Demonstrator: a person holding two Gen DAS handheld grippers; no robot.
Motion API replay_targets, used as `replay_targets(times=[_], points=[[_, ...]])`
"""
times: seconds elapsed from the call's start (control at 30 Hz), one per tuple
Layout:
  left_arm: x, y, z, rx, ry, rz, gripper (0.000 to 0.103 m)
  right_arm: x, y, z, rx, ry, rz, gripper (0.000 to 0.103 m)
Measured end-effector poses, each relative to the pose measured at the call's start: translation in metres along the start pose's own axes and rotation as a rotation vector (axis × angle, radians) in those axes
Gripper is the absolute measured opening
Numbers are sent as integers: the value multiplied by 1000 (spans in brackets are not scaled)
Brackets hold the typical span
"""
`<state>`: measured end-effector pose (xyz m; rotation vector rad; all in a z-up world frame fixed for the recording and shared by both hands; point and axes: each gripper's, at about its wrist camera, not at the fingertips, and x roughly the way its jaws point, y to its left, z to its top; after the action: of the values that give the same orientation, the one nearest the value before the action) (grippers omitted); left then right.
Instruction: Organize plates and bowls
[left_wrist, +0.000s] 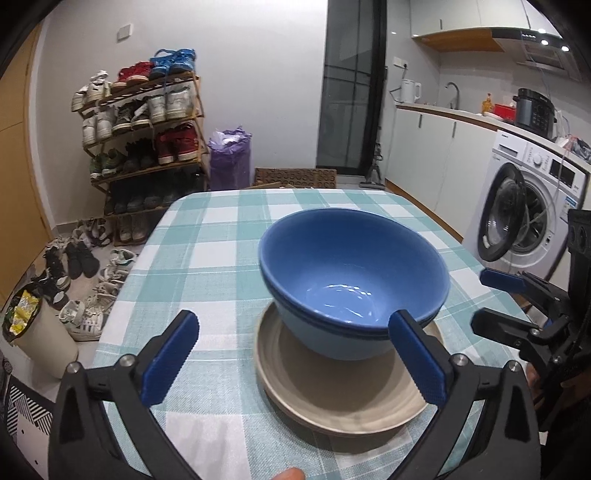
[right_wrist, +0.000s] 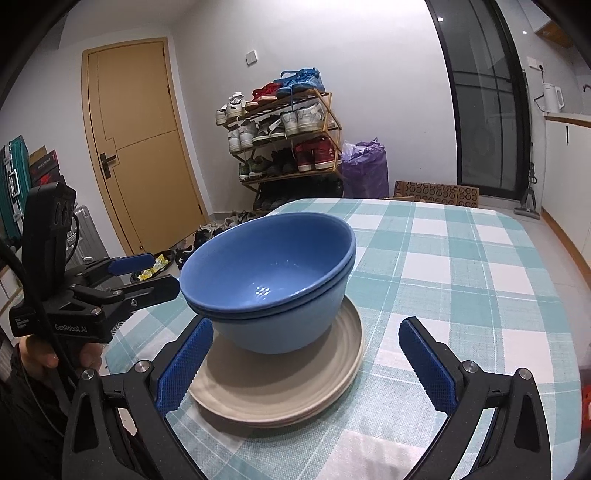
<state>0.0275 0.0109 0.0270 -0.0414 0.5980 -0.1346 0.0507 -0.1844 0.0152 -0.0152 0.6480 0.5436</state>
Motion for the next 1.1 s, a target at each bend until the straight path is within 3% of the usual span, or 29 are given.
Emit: replay_targets(times=[1.1], points=[[-24, 9, -43, -30, -80, 24, 103, -30, 17, -39, -34, -67, 23, 102]])
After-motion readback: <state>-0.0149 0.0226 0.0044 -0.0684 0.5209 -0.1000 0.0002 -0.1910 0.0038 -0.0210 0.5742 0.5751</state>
